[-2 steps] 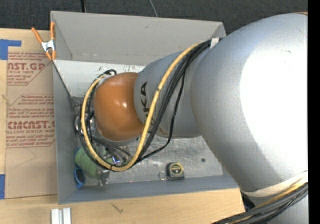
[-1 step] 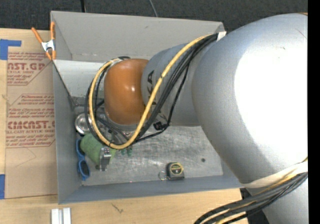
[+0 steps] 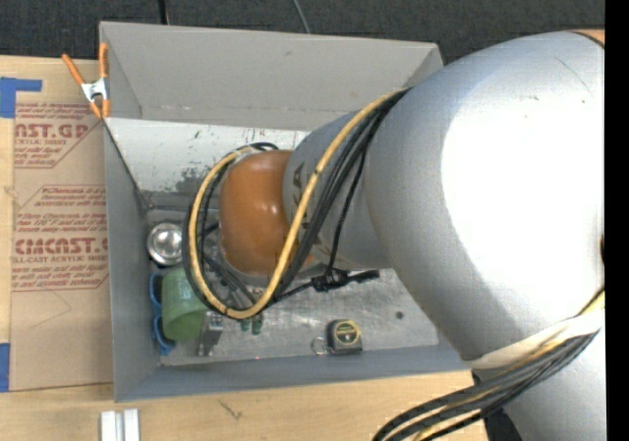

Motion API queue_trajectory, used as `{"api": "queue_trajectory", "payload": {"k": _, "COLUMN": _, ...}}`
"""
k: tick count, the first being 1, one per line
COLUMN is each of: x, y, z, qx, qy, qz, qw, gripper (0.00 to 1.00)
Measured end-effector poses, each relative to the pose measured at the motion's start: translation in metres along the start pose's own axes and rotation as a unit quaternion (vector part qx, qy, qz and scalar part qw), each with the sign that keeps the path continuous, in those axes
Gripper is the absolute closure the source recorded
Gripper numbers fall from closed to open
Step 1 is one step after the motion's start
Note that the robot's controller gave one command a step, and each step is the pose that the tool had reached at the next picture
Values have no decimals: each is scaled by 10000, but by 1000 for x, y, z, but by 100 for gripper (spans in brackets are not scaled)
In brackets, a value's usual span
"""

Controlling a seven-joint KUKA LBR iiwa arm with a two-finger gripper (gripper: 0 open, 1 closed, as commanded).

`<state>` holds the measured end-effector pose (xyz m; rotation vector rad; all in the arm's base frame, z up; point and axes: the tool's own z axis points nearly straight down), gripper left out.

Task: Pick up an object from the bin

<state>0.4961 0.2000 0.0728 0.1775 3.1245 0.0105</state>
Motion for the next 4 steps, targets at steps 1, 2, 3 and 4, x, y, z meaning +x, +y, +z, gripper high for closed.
{"api": "queue_trajectory", "payload": {"k": 1, "x": 6, "y": 11, "z": 0, "qx": 42, "qy": -1, "qz": -840, "qw": 9965, "gripper": 0}}
{"api": "queue_trajectory", "payload": {"k": 2, "x": 5, "y": 10, "z": -2, "qx": 47, "qy": -3, "qz": -829, "qw": 9965, "gripper": 100}}
{"api": "queue_trajectory", "payload": {"k": 3, "x": 3, "y": 8, "z": -15, "qx": 49, "qy": 44, "qz": -812, "qw": 9967, "gripper": 100}}
{"api": "queue_trajectory", "payload": {"k": 4, "x": 2, "y": 7, "z": -25, "qx": 43, "qy": 55, "qz": -808, "qw": 9967, "gripper": 100}}
